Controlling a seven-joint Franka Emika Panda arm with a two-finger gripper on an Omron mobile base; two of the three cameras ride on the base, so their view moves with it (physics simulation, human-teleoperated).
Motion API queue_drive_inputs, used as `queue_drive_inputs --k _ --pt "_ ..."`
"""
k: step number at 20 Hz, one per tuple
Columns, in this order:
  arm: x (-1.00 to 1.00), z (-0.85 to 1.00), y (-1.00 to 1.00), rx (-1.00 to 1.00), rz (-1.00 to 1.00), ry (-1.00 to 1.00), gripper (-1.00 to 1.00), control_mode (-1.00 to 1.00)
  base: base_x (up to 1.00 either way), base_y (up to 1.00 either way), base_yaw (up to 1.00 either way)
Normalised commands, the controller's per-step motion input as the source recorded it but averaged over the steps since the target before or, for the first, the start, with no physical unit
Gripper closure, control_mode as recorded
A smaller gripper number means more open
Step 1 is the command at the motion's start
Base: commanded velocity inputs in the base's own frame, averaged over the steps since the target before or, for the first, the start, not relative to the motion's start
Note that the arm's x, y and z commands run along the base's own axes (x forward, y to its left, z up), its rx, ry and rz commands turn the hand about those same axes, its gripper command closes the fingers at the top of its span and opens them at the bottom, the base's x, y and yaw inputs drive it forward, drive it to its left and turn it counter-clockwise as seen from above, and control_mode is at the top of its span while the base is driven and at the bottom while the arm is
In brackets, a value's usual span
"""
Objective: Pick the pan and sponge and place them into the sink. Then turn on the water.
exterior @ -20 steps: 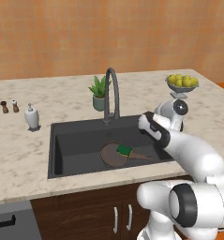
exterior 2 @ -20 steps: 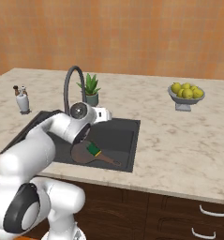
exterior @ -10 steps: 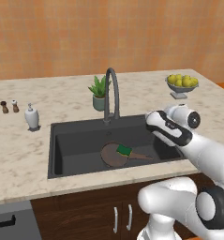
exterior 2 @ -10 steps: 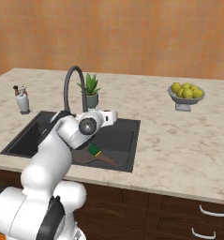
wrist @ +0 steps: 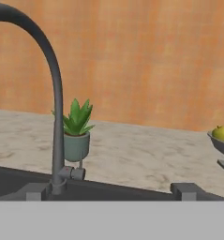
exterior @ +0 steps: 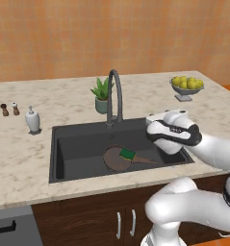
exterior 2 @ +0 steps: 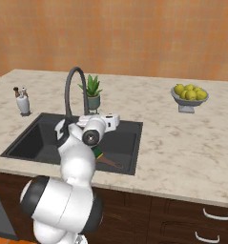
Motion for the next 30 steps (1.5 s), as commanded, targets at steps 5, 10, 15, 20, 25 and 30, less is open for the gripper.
queue_drive_inputs --k 5,10,15,20,25,30 --pt "0.35 0.0 0.15 0.0 0.02 0.01 -1.0 -1.0 0.0 0.0 0.0" --pt "0.35 0.0 0.01 0.0 0.06 0.0 -1.0 -1.0 0.0 0.0 0.0" --pt "0.18 -0.03 0.02 0.0 0.02 0.04 -1.0 -1.0 0.0 0.0 0.0" --pt "0.3 -0.12 0.02 0.0 0.0 0.02 -1.0 -1.0 0.0 0.0 0.0" --pt "0.33 -0.1 0.07 0.0 0.0 0.0 -1.0 -1.0 0.0 0.0 0.0" --pt "0.03 -0.2 0.36 0.0 0.0 0.0 -1.0 -1.0 0.0 0.0 0.0"
